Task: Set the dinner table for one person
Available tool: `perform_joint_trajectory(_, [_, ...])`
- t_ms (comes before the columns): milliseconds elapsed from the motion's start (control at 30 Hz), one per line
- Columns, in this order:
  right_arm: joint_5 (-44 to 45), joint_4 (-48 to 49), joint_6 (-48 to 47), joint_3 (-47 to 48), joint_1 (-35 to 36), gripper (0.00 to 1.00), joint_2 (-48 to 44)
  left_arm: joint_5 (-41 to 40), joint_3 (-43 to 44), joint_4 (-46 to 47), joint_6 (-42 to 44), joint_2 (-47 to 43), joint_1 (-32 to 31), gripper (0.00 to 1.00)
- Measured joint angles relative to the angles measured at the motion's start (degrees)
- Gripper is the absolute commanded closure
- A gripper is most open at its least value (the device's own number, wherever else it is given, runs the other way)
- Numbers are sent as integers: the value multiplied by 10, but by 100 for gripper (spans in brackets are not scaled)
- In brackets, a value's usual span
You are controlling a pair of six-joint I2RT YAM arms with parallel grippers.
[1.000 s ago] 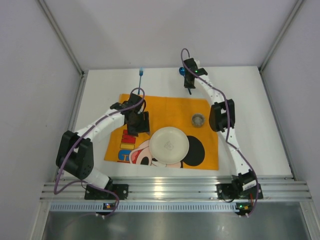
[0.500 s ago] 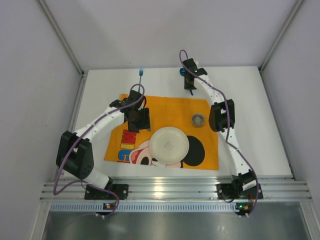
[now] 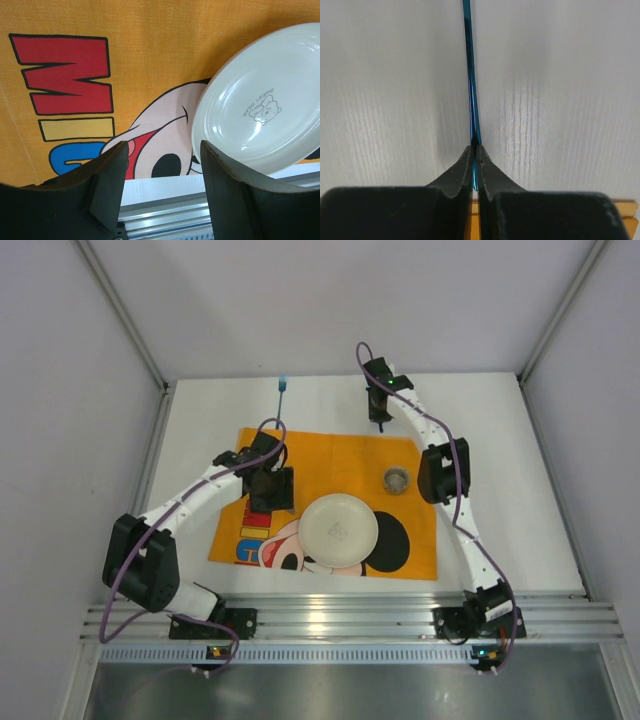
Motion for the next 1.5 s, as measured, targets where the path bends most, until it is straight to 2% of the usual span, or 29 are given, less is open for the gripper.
perform_joint_trajectory(133, [4,-3,-2,0,0,100,-2,-2,5,0,17,7,0,35])
perform_joint_trajectory(333, [9,-23,-1,-16,0,100,-17,-3,64,0,47,62,2,36])
perform_joint_trajectory(400, [10,-28,3,-41,0,100,-37,-2,85,0,58,81,4,36])
perform_joint_trajectory(567, [3,-8,28,-185,0,100,-154,6,119,4,82,118,12,37])
perform_joint_trajectory(600, [0,-7,33,-201,0,88,-174,9,122,6,85,122,13,37])
perform_joint_trajectory(700, [-12,10,45,-191,0,41,-200,20,124,5,91,127,16,37])
perform_joint_trajectory(767, [-19,13,48,-143,0,35,-186,22,125,6,94,127,16,36])
perform_joint_trajectory(867, [-25,38,51,-60,0,36,-141,22,125,3,97,127,16,37])
perform_joint_trajectory(933, [-27,59,58,-36,-3,40,-113,22,125,0,97,126,16,37])
perform_joint_trajectory(1067, [-32,71,68,-26,-7,44,-57,22,125,-3,95,124,17,36])
perform_joint_trajectory(1200, [-24,69,72,-24,-9,53,-5,19,123,-3,89,118,20,36])
perform_joint_trajectory(1500, [-35,52,103,15,-17,66,8,3,106,-2,68,114,32,36])
